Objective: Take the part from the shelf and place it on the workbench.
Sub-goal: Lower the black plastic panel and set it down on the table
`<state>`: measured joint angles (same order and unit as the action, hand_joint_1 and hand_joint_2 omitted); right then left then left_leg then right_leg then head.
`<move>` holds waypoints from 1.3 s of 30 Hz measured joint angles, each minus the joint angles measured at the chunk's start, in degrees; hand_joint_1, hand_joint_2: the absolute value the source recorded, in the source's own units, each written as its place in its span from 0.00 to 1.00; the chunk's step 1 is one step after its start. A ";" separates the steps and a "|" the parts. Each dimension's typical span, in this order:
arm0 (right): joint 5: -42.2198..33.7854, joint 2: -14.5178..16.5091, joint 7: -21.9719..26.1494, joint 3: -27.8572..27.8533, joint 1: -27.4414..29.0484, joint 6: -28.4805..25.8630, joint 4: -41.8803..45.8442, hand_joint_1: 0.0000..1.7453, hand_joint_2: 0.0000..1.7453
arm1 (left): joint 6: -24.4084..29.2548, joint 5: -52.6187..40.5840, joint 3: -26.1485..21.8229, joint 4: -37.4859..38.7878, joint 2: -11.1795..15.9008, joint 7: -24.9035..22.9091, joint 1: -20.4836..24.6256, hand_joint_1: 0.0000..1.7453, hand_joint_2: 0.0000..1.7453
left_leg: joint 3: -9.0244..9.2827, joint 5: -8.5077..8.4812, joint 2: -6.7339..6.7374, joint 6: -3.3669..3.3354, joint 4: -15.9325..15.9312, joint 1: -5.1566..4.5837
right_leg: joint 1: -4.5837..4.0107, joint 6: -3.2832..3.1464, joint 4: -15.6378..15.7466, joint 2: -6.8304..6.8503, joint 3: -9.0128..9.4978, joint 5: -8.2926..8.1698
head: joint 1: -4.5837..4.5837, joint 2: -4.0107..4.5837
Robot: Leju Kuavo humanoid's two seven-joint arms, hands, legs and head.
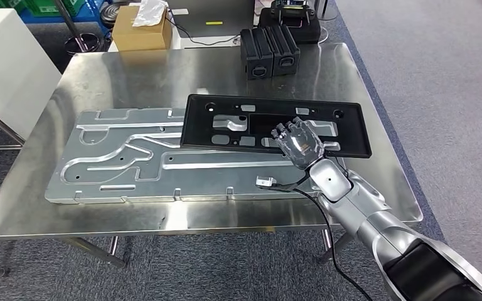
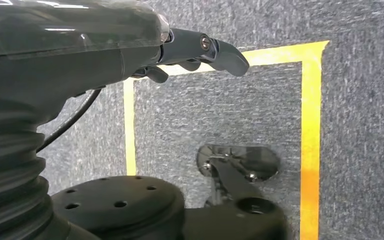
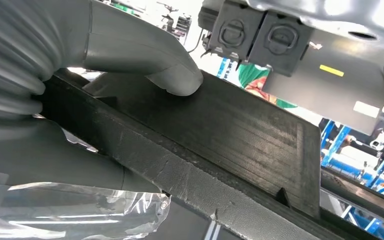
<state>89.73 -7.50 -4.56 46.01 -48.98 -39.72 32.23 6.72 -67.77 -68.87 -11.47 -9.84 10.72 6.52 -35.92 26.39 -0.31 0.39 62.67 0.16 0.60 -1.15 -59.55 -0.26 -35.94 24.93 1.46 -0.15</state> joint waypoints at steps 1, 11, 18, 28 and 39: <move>0.02 0.00 0.03 -0.24 0.05 -0.01 0.14 1.00 1.00 | 0.01 0.00 0.00 0.00 0.09 0.08 0.00 0.00 1.00 | 1.17 -0.77 -0.01 -0.27 -2.60 -0.15 | -0.03 0.23 0.02 -0.04 -0.06 -0.05 | -0.01 0.00; 0.17 -0.11 1.15 -1.92 2.18 -0.01 0.44 1.00 1.00 | 0.45 -0.03 0.00 0.00 0.57 0.35 -0.63 0.00 1.00 | 2.05 -1.93 0.02 -2.07 -5.18 0.04 | 0.27 2.49 -15.68 0.01 -7.07 7.62 | -0.20 0.01; 0.17 0.14 1.34 -3.17 3.75 -0.03 1.31 0.75 1.00 | 1.10 -0.14 0.01 0.00 1.48 0.06 -1.02 0.00 1.00 | 1.47 -1.15 -0.15 -0.83 -3.79 -0.41 | 0.16 1.73 -0.37 0.13 0.33 0.75 | -0.14 0.01; 0.19 1.66 1.93 -5.67 6.33 -0.17 2.67 0.00 1.00 | 3.13 0.31 0.01 0.00 3.49 -0.77 -1.58 0.00 0.50 | -4.56 4.80 -0.03 1.23 10.25 0.33 | 0.37 -0.13 0.17 0.24 0.52 0.34 | -0.08 0.00; 0.19 1.69 -0.22 -8.07 6.67 -0.24 4.56 0.00 1.00 | 4.78 0.83 -0.04 0.00 4.78 1.71 -1.47 0.00 0.00 | 2.73 -1.53 0.08 -1.71 -5.28 0.32 | 0.21 2.42 -7.92 0.14 -2.99 5.32 | -0.25 0.00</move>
<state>89.92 -5.80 -4.78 37.94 -42.31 -39.97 36.79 11.50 -66.95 -68.91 -11.47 -5.06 12.43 5.04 -33.19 24.87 -0.23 -1.33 57.39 0.48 0.81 1.27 -67.47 -0.12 -38.93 30.24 1.21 -0.15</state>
